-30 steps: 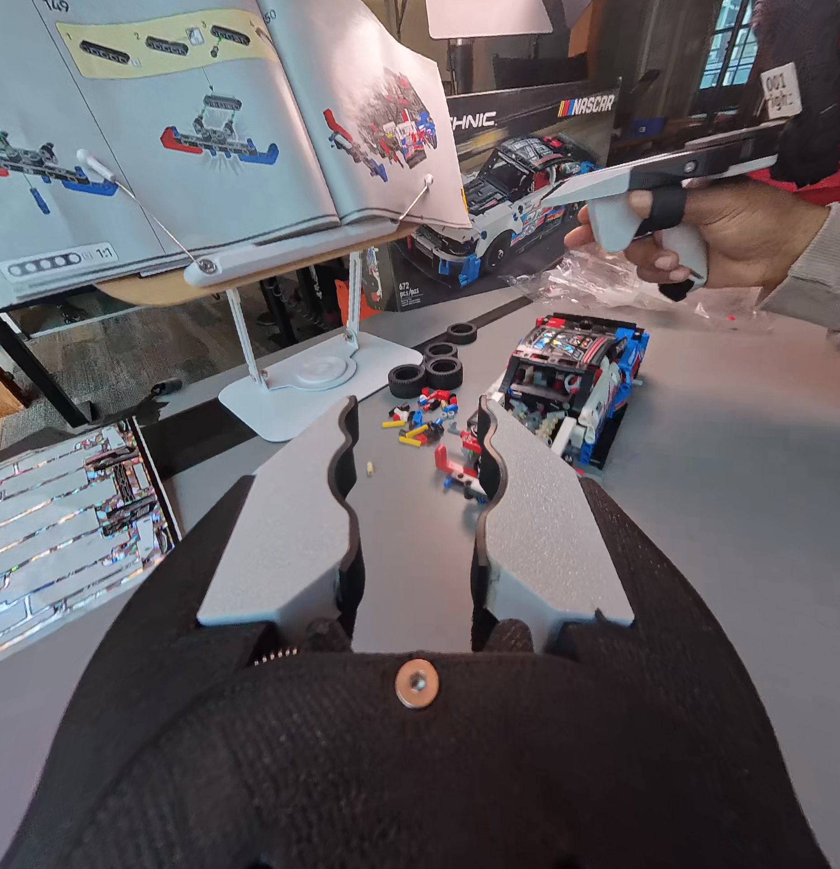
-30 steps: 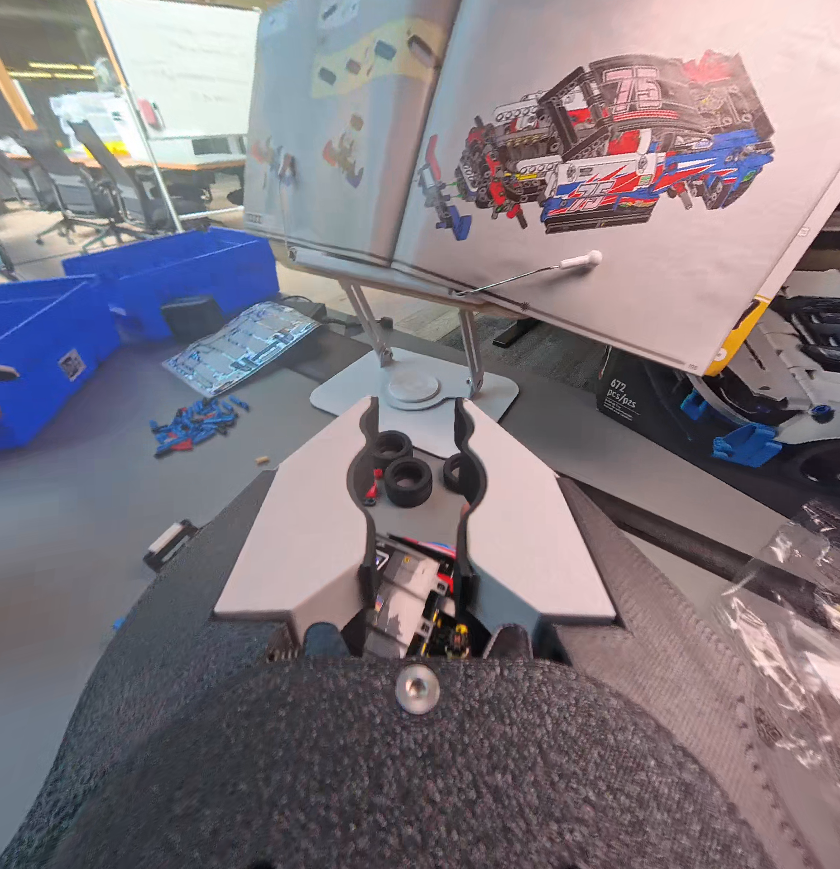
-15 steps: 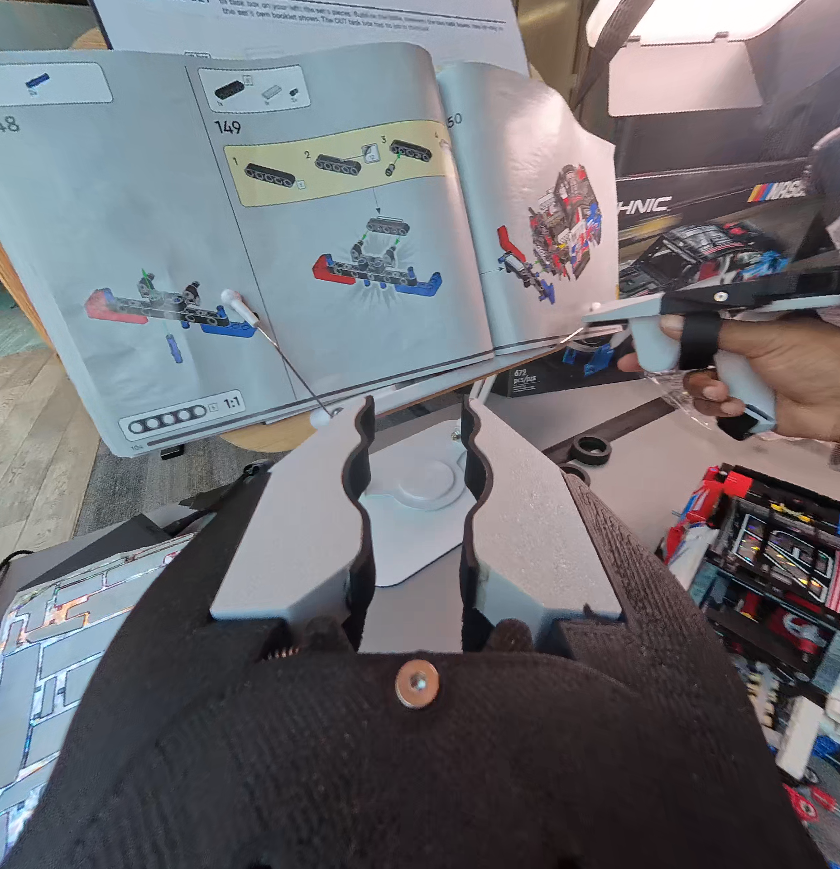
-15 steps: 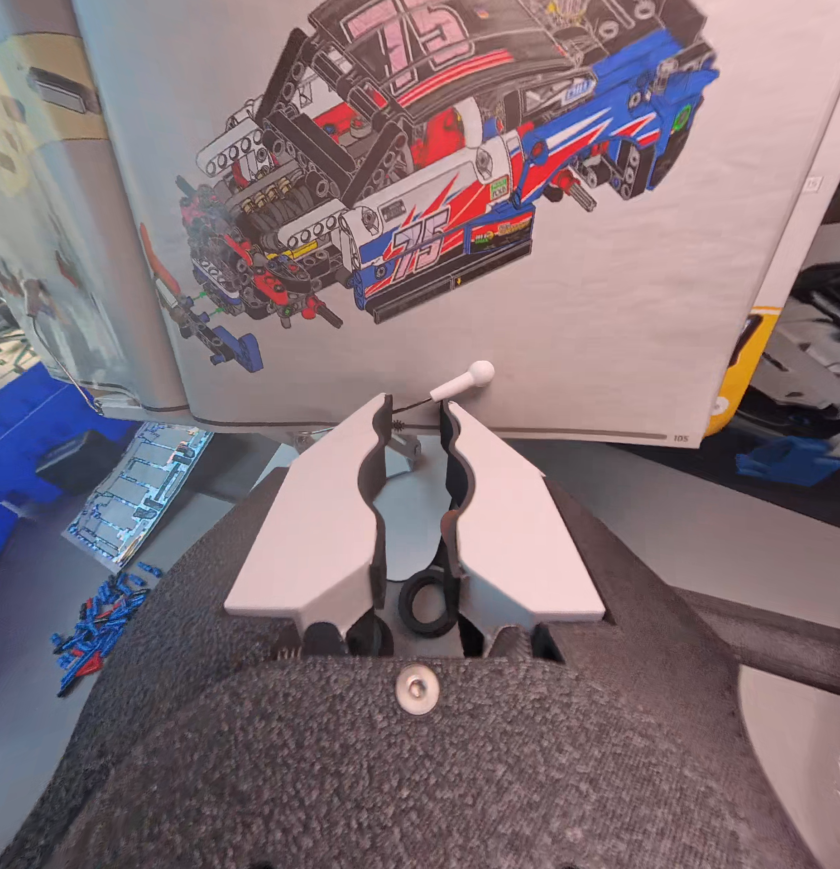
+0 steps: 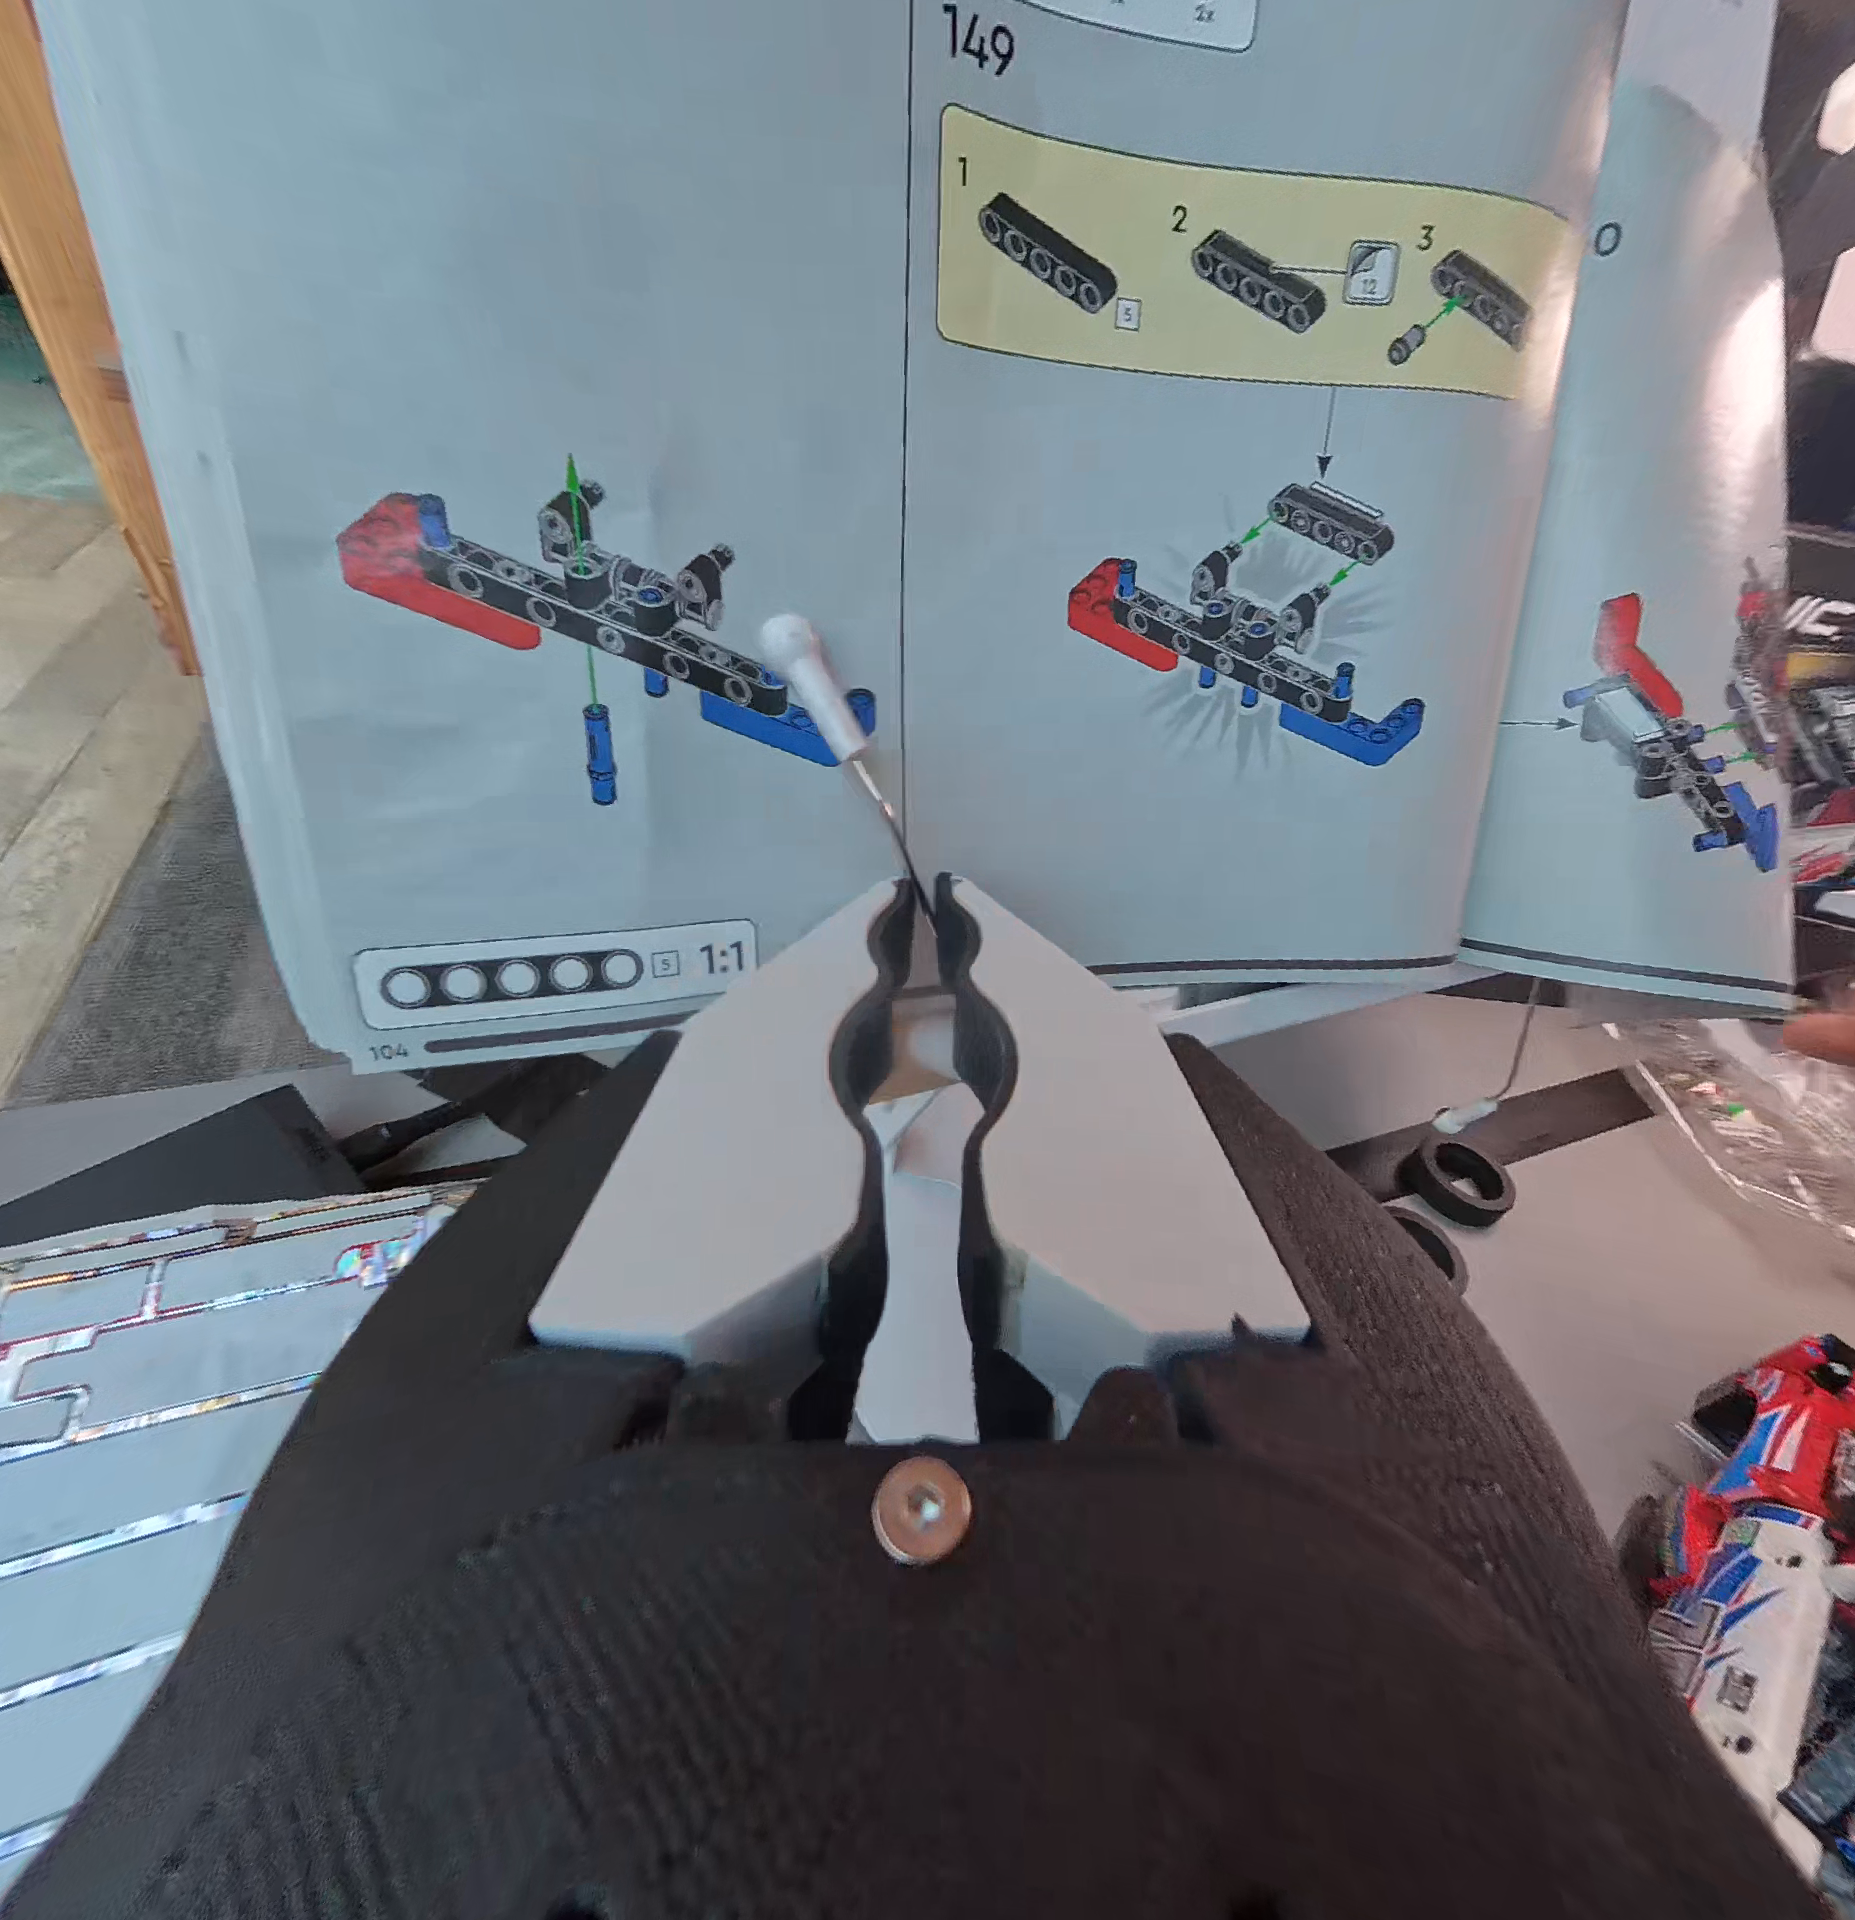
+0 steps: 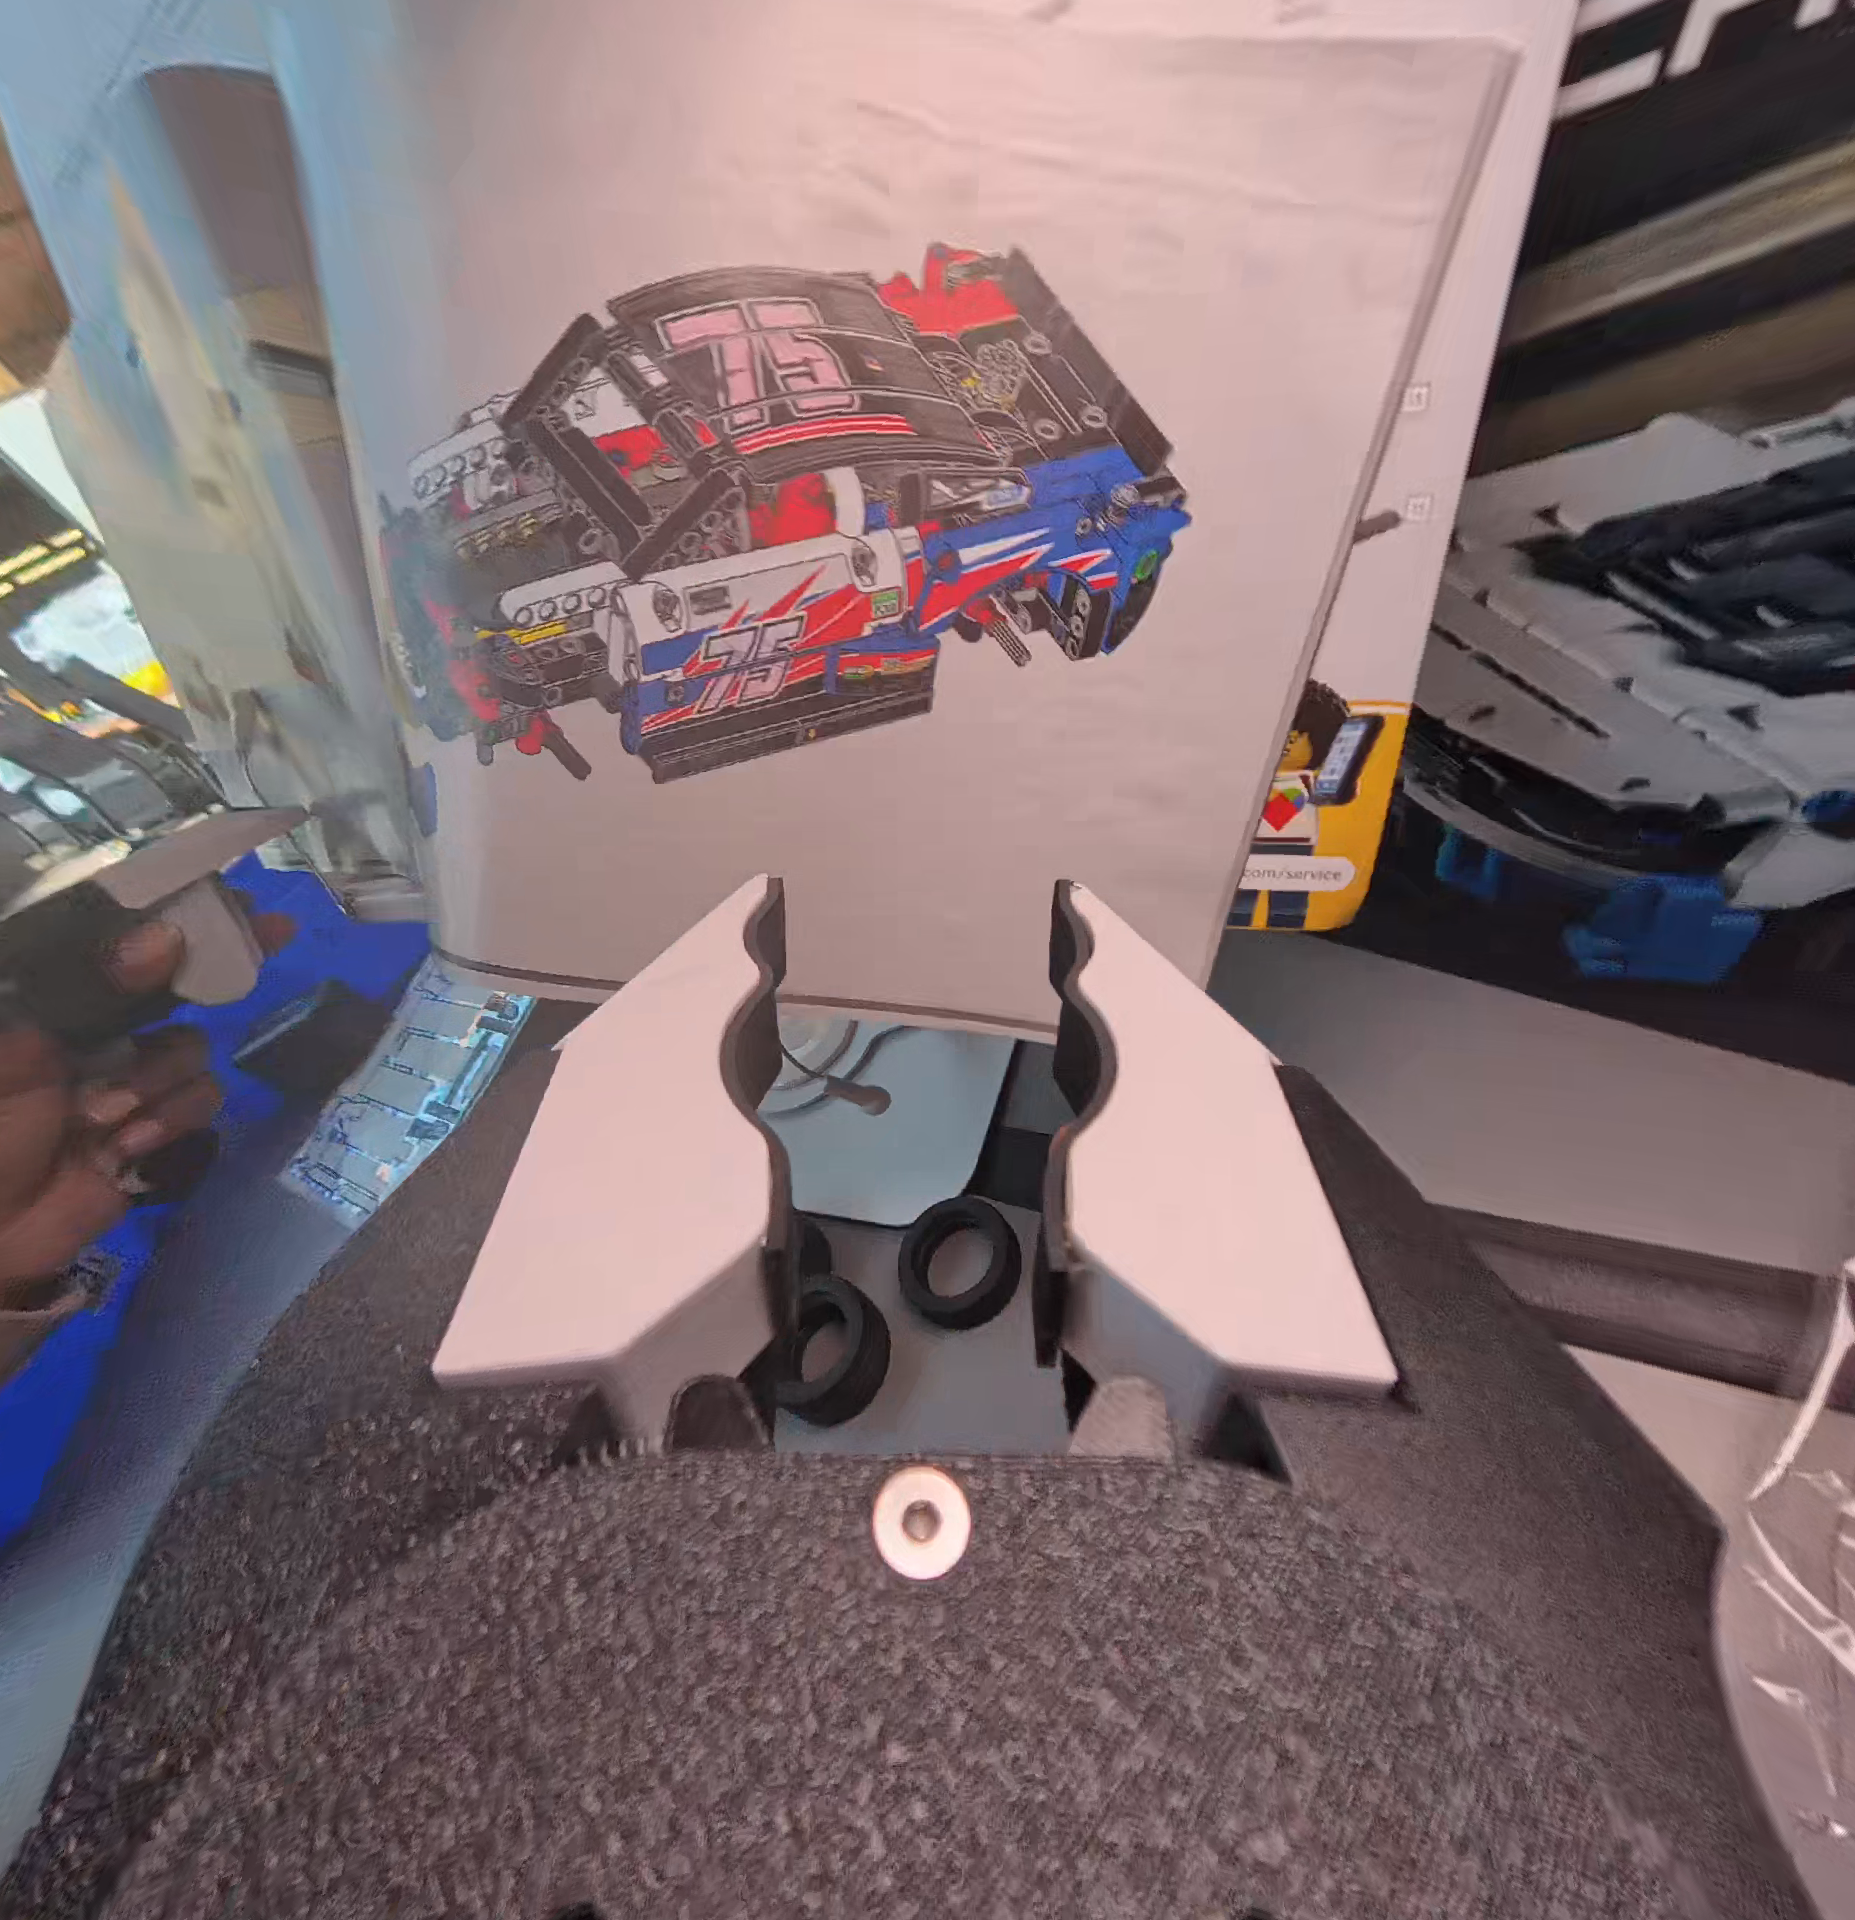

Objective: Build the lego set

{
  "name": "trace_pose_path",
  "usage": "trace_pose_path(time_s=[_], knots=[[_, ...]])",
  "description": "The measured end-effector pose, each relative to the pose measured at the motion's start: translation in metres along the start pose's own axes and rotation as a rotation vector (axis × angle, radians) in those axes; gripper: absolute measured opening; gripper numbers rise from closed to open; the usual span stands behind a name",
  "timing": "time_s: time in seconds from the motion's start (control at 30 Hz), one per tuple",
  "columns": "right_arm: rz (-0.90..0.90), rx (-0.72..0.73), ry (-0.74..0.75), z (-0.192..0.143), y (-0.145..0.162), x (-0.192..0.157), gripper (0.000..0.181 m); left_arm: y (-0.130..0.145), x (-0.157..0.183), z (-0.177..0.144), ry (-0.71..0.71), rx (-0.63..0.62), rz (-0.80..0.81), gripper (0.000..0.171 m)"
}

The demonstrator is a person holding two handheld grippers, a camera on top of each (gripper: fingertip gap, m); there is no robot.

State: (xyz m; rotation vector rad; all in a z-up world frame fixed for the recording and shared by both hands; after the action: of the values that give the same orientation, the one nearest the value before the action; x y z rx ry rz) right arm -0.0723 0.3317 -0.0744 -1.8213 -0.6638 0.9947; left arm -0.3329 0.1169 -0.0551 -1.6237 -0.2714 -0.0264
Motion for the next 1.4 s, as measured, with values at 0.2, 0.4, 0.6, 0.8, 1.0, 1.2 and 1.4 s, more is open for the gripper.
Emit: trace_pose_path(time_s=[0.2,0.4,0.6,0.8,1.0,1.2,1.4], knots=[[-0.310,0.029,0.030,0.015,-0.006,-0.054,0.086,0.027,-0.015,-0.018,0.067,0.190,-0.431,0.004],[-0.344,0.039,0.132,0.038,-0.010,-0.052,0.089,0.046,-0.002,-0.060,0.040,0.260,-0.547,0.021],[-0.232,0.052,0.054,0.044,-0.020,-0.052,0.096,0.010,0.091,-0.030,0.232,0.097,0.049,0.014],[-0.326,0.074,0.087,0.052,-0.033,-0.044,0.097,0.007,0.141,0.049,0.237,-0.180,0.452,0.000],[-0.388,0.068,0.084,0.054,-0.041,-0.042,0.095,0.008,0.131,0.085,0.139,-0.293,0.504,0.000],[-0.443,0.052,0.123,0.056,-0.046,-0.043,0.094,0.009,0.131,0.089,0.125,-0.303,0.508,0.000],[-0.458,0.058,0.138,0.057,-0.043,-0.048,0.082,0.009,0.128,0.089,0.145,-0.280,0.457,0.000]])
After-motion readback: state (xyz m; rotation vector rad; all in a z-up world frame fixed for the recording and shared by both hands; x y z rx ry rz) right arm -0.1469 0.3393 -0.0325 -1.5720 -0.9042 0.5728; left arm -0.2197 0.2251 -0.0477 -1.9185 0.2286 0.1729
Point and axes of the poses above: each gripper's, where its closed fingertips meet, z out along the fingers, y out of its underside, x = y × z across the jaws, the point moved 5 cm from there along -z, back along the fingers, and after that the axes turned 12 degrees about y, right-handed, at the moved point
